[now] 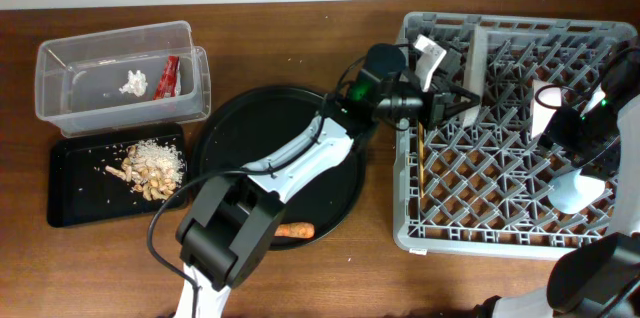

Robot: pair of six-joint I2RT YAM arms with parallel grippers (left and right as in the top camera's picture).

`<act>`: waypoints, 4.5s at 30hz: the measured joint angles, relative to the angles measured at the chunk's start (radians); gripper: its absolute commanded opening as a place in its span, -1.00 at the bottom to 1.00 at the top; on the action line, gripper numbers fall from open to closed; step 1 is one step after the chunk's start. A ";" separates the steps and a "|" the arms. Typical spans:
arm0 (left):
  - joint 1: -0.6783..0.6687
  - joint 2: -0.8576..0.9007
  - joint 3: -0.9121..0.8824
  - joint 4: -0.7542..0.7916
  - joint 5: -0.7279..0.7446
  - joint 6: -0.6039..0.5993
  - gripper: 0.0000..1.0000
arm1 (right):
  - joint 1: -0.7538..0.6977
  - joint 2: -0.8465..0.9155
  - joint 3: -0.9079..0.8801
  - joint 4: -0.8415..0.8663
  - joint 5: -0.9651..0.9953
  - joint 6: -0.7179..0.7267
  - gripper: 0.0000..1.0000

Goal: Sort waste into correct bins and load items into the dishwasher rack
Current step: 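Carry the empty white plate with the left gripper toward the rack, then set the white plate upright in the rack and release it, then move the left gripper down to the carrot and grasp it, then carry the carrot to the black rectangular tray and release it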

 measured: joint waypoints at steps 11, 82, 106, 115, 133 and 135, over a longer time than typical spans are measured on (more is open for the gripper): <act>0.034 0.000 0.005 -0.018 0.006 -0.001 -1.00 | 0.000 0.000 0.000 0.001 0.000 0.000 0.40; 0.432 -0.316 -0.010 -1.727 -0.308 0.238 0.98 | 0.192 0.000 0.000 0.039 -0.267 -0.194 0.50; 0.312 -0.321 -0.572 -1.156 -0.472 -0.584 0.97 | 0.192 0.000 0.000 0.042 -0.267 -0.196 0.50; 0.312 -0.336 -0.570 -0.988 -0.545 -0.591 -0.30 | 0.192 0.000 0.000 0.042 -0.267 -0.196 0.50; 0.314 -0.344 -0.570 -0.962 -0.630 -0.594 -0.86 | 0.192 0.000 0.000 0.041 -0.267 -0.196 0.50; 0.314 -0.377 -0.572 -0.964 -0.639 -0.586 -0.89 | 0.192 0.000 0.000 0.041 -0.267 -0.196 0.50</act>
